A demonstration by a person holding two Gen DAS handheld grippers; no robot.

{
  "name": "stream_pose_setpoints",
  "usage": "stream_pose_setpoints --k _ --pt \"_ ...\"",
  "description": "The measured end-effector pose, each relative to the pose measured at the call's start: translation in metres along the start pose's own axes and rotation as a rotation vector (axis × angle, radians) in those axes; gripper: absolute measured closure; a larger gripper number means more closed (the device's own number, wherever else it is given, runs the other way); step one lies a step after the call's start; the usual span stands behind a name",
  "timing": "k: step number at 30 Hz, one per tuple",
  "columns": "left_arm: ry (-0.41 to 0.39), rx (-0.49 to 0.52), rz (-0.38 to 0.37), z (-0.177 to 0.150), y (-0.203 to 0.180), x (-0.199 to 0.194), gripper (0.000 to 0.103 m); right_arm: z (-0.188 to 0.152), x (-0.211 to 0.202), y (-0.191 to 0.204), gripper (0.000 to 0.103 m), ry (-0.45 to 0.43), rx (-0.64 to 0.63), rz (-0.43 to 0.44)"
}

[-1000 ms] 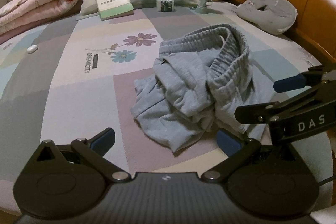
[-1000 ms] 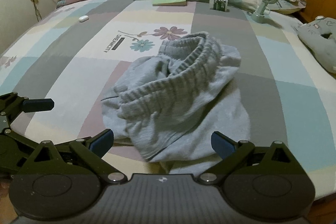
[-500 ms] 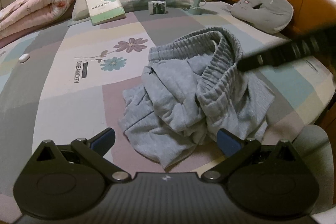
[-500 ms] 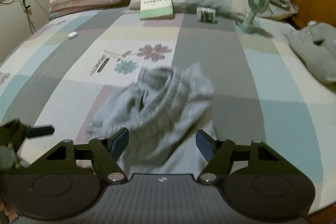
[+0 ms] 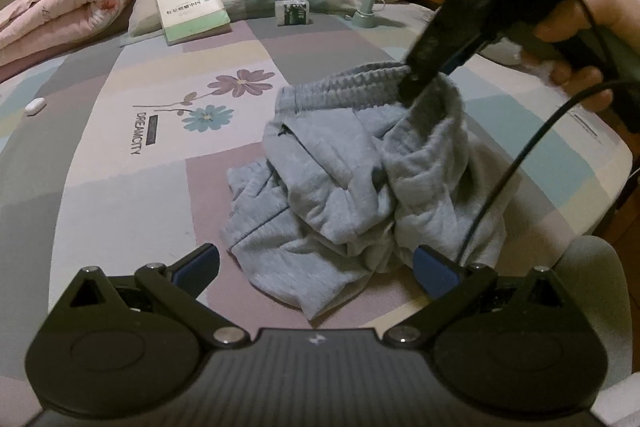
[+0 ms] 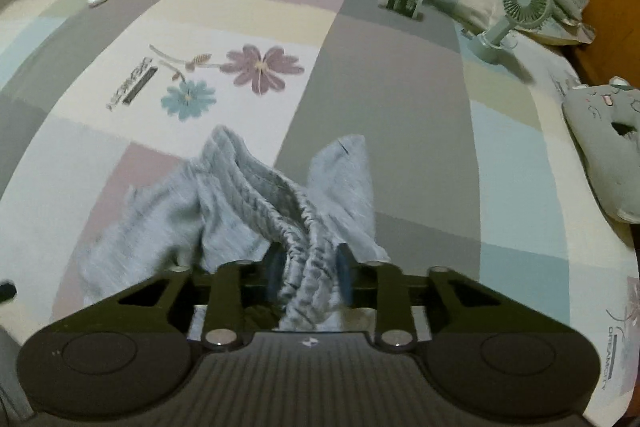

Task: Fold clothes
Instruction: 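Grasp the elastic waistband of the grey sweatpants with the right gripper, then lift the waistband with the right gripper and pull it away to unfold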

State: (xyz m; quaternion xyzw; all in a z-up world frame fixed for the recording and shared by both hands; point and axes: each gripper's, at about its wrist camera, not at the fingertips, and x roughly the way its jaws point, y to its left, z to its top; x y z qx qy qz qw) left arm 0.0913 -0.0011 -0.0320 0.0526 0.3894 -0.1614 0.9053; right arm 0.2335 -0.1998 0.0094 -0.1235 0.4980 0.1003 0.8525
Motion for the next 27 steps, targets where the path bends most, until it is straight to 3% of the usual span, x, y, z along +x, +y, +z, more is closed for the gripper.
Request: stream_pose_setpoints --k 7,15,21,27 --pt "0.013 0.014 -0.025 0.007 -0.013 0.004 0.001 -0.024 -0.017 -0.055 0.081 -0.008 0.083 0.1" --pt "0.023 0.076 0.013 0.026 -0.05 0.003 0.001 -0.053 -0.021 -0.105 0.084 -0.069 0.151 0.174" --pt "0.016 0.088 0.005 0.039 -0.076 -0.001 0.001 -0.071 -0.02 -0.154 0.085 -0.096 0.211 0.156" --pt "0.019 0.128 0.013 0.051 -0.102 0.007 0.001 -0.09 -0.011 -0.212 0.085 -0.106 0.279 0.075"
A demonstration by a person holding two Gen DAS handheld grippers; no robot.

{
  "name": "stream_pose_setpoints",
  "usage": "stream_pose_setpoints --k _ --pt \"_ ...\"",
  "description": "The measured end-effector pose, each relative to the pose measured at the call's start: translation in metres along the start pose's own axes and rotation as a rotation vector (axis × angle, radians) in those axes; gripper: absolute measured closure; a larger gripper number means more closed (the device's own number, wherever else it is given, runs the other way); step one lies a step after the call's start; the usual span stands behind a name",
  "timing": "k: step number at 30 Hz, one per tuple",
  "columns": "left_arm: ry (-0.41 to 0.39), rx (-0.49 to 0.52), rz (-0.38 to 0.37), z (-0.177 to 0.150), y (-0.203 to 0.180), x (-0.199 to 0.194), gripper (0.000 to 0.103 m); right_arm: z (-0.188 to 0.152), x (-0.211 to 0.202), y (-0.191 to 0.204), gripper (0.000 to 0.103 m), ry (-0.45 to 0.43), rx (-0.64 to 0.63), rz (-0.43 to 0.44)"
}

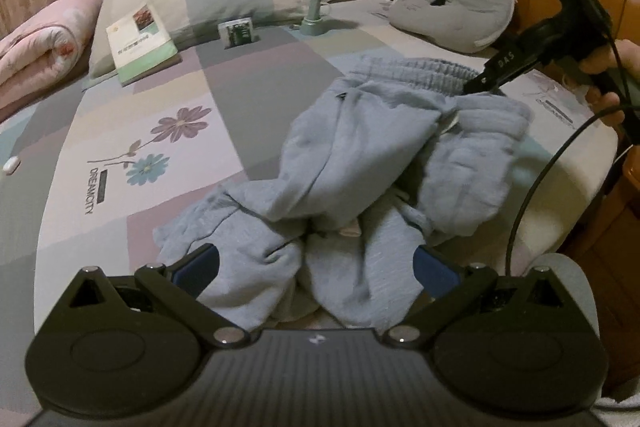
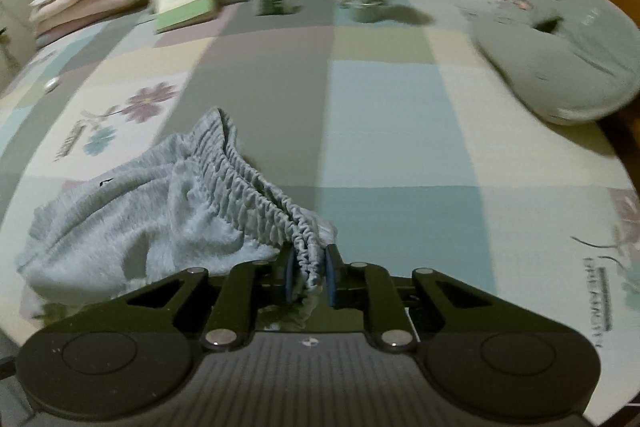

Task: Fold clothes
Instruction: 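Lift the waistband with the right gripper and pull it away to unfold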

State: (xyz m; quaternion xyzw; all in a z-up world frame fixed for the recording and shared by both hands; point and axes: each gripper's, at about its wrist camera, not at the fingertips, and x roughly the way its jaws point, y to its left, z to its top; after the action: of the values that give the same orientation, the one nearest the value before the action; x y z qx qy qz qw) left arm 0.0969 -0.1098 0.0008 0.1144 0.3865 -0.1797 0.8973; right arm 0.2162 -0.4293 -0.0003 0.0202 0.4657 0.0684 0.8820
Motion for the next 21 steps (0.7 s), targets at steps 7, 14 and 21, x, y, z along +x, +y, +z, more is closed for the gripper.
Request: stream_pose_setpoints --k 7,14,21 --pt "0.019 0.036 -0.004 0.012 -0.02 0.015 0.001 -0.003 0.014 -0.062 0.085 0.009 0.091 -0.053" --pt "0.03 0.055 -0.015 0.02 -0.03 0.029 0.001 -0.01 0.031 -0.12 0.085 0.031 0.2 -0.11" --pt "0.05 0.061 -0.038 0.021 -0.033 0.04 0.001 -0.027 0.053 -0.152 0.078 0.095 0.262 -0.089"
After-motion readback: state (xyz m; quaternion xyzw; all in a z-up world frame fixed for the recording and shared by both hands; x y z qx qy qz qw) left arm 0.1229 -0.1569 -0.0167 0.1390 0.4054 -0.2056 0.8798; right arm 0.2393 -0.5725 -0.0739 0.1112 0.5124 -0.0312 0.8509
